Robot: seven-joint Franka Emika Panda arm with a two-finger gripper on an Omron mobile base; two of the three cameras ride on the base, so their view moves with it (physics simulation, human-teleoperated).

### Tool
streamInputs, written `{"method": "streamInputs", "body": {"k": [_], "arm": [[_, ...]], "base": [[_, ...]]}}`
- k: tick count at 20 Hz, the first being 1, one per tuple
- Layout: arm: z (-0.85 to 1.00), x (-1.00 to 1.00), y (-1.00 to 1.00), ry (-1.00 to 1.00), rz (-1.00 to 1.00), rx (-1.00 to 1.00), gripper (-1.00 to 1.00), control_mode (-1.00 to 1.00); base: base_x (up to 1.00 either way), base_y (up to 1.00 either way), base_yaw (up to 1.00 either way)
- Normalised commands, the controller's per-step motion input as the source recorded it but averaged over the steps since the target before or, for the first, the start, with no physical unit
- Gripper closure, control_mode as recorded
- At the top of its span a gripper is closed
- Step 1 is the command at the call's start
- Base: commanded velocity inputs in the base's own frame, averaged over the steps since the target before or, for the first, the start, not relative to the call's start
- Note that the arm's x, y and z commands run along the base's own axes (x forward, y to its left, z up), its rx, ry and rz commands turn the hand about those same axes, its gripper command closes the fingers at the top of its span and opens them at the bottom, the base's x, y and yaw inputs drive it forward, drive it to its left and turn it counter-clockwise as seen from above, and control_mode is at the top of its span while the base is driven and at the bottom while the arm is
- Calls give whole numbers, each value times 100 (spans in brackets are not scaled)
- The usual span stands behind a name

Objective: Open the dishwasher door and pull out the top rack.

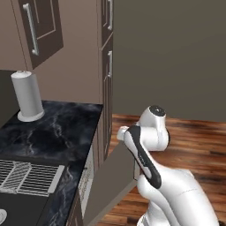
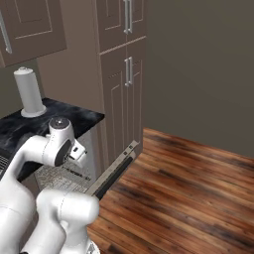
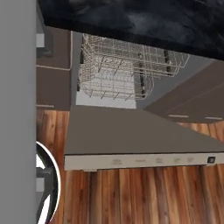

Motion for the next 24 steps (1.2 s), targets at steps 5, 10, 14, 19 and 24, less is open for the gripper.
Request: {"method": "streamInputs", "body": {"k": [5,10,14,19,24], "arm": [[-23,11,0,19,-5,0,-100,-100],[-36,18,1,19,-2,0,-100,-100],[-36,8,14,11,0,0,-100,-100],[-23,0,20,0,0,0,-100,-100],[-22,0,11,0,0,0,-100,-100]], "base": [[0,0,0],[0,0,0],[0,0,0],[0,0,0],[0,0,0]]}}
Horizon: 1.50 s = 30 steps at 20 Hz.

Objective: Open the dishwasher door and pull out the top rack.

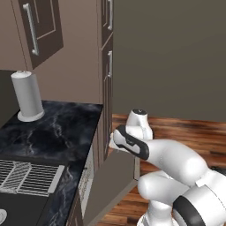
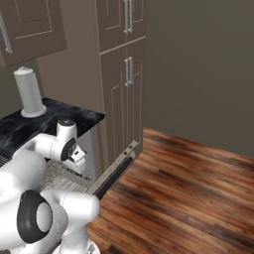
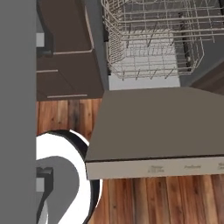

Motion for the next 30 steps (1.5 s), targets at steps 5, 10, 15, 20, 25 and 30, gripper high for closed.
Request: {"method": "streamInputs", "body": {"k": [5,10,15,20,25,30], "arm": [[-33,0,0,0,0,0,-100,-100],[-37,0,0,-5,-1,2,-100,-100],[-30,0,0,-15,-2,5,-100,-100],[-24,0,0,-19,-5,9,-100,-100],[-32,0,0,-15,-8,10,-100,-100],[-49,0,-3,-5,-11,14,-100,-100]], "base": [[0,0,0],[0,0,0],[0,0,0],[0,0,0],[0,0,0],[0,0,0]]}}
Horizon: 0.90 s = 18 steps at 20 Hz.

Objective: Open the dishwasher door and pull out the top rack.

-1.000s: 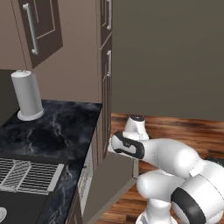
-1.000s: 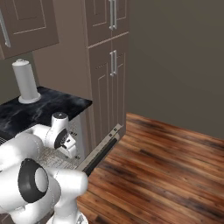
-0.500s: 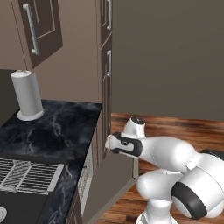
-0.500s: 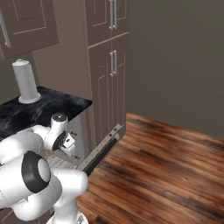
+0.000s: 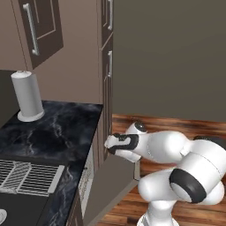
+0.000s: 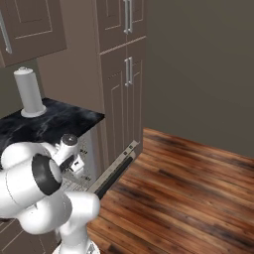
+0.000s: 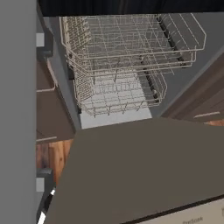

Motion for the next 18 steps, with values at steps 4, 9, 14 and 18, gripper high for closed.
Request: {"method": "streamInputs", "body": {"k": [4,9,14,18], "arm": [[-55,1,-11,0,-11,14,-100,-100],[-47,7,-7,0,-9,8,-100,-100],[-23,1,0,0,-3,4,-100,-100],[-16,5,0,0,-1,3,-100,-100]], "base": [[0,0,0],[0,0,0],[0,0,0],[0,0,0]]}}
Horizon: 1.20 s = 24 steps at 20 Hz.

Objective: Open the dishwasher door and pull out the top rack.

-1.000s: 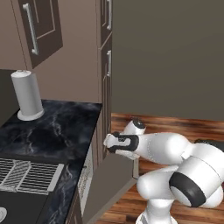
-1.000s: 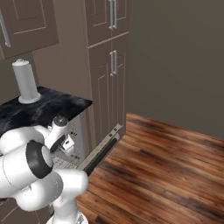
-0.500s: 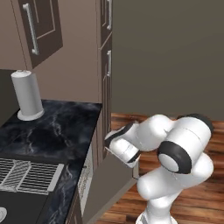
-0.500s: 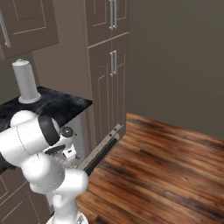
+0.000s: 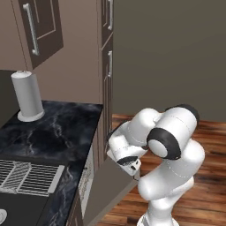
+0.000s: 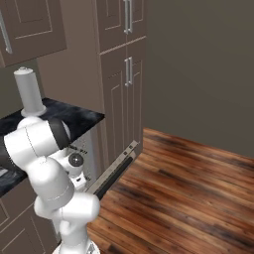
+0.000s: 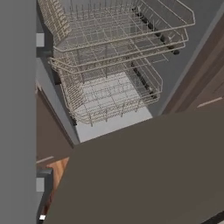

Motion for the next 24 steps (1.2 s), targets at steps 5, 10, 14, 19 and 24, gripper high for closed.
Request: {"method": "streamInputs", "body": {"k": [5,10,14,19,24], "arm": [[-13,20,0,0,0,3,-100,-100],[-5,33,0,0,0,2,-100,-100],[-3,36,1,0,0,2,-100,-100],[-10,39,13,0,0,3,-100,-100],[-14,43,23,0,0,4,-100,-100]], "base": [[0,0,0],[0,0,0],[0,0,0],[0,0,0],[0,0,0]]}}
